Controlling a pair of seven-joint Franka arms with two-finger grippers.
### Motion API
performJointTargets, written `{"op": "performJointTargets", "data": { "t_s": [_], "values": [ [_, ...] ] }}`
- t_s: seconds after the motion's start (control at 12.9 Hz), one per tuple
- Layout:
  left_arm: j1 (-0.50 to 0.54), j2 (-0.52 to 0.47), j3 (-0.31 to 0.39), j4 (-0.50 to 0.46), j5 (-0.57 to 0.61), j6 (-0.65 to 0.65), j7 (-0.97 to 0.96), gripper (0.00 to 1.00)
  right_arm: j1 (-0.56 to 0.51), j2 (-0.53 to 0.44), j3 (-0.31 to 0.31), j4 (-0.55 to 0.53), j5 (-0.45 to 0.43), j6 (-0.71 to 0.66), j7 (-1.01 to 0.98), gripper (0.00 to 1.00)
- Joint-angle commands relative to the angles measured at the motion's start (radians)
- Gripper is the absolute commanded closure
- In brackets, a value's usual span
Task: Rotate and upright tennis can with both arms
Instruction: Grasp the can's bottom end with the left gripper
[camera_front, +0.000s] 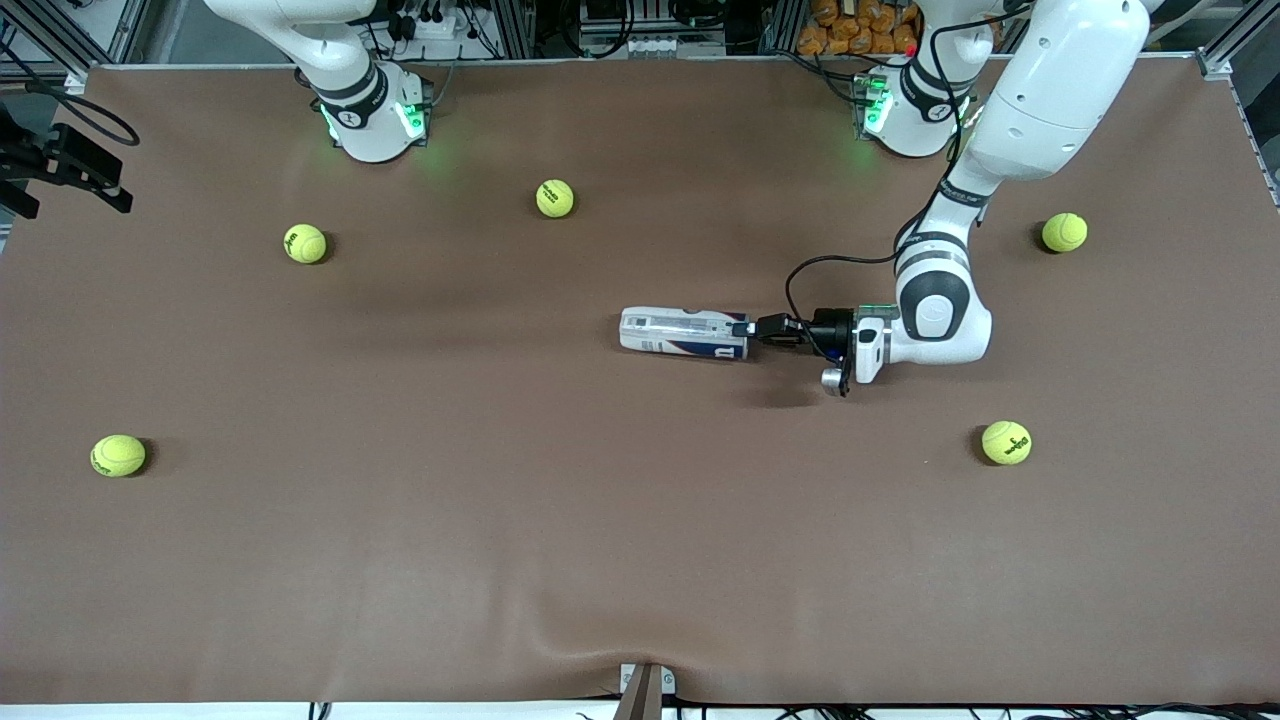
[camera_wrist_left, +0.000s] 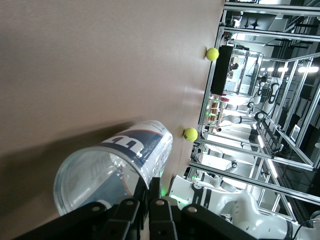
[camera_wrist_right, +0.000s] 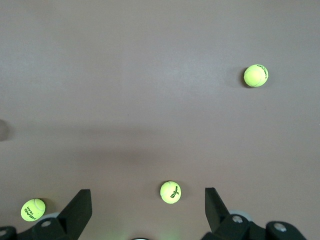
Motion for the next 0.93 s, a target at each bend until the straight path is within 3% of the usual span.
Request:
{"op": "performJointTargets", "data": {
  "t_s": [0.0, 0.16, 0.31, 0.47, 0.85],
  "values": [
    [-0.035, -0.075, 0.003, 0.041, 0.07, 0.015, -0.201, 1.0, -0.01, -0.011, 0.002, -0.002, 0.02, 0.007, -0.011, 0.0],
    [-0.064, -0.173, 0.006, 0.05, 0.13, 0.024, -0.38, 1.0, -0.01, -0.01, 0.002, -0.001, 0.023, 0.008, -0.011, 0.0],
    [-0.07, -0.23, 0.003, 0.102, 0.263, 0.027, -0.552, 1.0, -0.01, -0.01, 0.002, -0.001, 0.03, 0.01, -0.011, 0.0],
    [-0.099, -0.26, 0.002, 0.169, 0.426, 0.027, -0.707, 1.0, -0.01, -0.01, 0.002, -0.001, 0.03, 0.013, -0.011, 0.0],
    [-0.197, -0.291, 0.002, 0.361, 0.665, 0.026, -1.15, 1.0, -0.007, -0.007, 0.003, -0.001, 0.03, 0.017, -0.011, 0.0]
  ]
}}
